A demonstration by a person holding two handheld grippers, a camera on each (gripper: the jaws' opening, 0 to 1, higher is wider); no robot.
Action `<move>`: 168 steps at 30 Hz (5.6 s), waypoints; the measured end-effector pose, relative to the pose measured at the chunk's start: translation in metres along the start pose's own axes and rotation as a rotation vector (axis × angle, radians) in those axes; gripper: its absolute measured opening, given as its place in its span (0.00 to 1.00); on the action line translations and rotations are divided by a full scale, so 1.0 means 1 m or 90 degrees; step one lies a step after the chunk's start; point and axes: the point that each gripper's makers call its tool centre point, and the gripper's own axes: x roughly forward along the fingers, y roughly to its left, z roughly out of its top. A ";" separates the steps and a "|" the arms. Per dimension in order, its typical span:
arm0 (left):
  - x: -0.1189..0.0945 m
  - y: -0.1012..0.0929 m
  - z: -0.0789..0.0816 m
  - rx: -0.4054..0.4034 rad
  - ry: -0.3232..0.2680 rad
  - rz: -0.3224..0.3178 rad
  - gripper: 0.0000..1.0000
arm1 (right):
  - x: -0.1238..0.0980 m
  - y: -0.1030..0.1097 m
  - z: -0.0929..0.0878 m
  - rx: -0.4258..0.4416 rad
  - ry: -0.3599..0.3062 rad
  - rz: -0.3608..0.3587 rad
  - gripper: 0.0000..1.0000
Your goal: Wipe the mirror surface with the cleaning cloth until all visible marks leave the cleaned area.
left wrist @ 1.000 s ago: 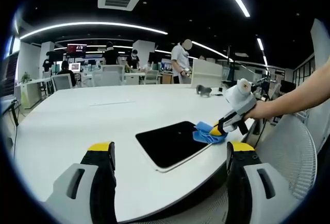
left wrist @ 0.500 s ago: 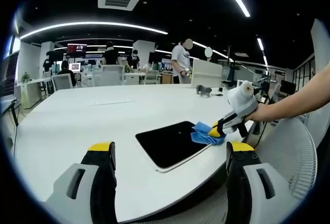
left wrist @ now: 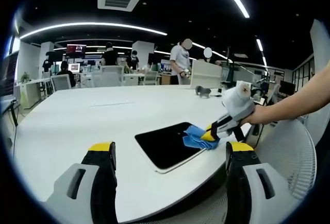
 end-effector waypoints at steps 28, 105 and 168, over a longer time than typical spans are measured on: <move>0.000 0.000 0.000 -0.001 -0.002 -0.001 0.85 | 0.018 0.067 0.041 -0.044 -0.028 0.080 0.01; -0.001 -0.002 0.002 -0.001 -0.002 0.003 0.84 | 0.066 0.105 0.105 -0.113 -0.063 0.116 0.00; -0.002 0.000 0.001 -0.005 -0.006 0.006 0.85 | 0.102 0.067 0.131 -0.149 -0.051 0.082 0.00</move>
